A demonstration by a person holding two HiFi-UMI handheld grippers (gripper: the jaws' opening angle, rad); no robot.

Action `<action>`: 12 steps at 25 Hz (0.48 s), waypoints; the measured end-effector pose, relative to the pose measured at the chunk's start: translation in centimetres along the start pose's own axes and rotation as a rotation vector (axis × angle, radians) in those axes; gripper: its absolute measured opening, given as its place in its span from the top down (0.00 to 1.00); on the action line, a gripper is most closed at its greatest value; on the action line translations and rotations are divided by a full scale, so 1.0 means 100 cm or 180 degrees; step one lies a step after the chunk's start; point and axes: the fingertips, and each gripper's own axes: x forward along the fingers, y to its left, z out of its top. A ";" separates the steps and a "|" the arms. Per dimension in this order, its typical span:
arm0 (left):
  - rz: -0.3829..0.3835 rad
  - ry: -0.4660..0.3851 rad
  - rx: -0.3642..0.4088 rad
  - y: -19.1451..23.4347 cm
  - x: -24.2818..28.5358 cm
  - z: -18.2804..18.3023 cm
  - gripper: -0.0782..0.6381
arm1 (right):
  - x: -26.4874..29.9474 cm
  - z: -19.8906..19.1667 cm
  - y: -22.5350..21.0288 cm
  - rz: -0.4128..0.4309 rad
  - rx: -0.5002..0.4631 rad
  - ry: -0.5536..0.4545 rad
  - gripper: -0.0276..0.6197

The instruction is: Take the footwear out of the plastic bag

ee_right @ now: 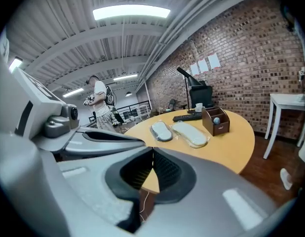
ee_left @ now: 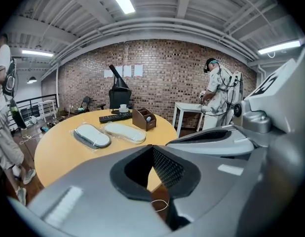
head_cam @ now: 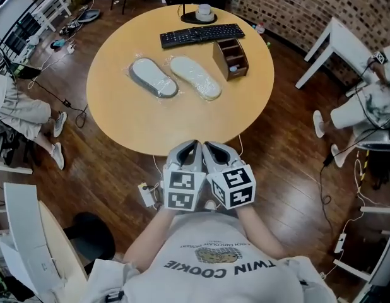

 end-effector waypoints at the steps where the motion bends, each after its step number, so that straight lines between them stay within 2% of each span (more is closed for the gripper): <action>1: -0.0026 0.0003 0.0019 0.007 0.005 0.003 0.89 | 0.008 0.005 -0.002 -0.0020 0.0006 -0.0004 0.95; 7: -0.0216 0.0052 0.0061 0.058 0.033 0.022 0.89 | 0.059 0.032 -0.004 -0.0126 0.0019 0.0031 0.96; 12: -0.0446 0.0080 0.0208 0.095 0.055 0.037 0.89 | 0.097 0.050 -0.008 -0.0314 0.0101 0.0008 0.95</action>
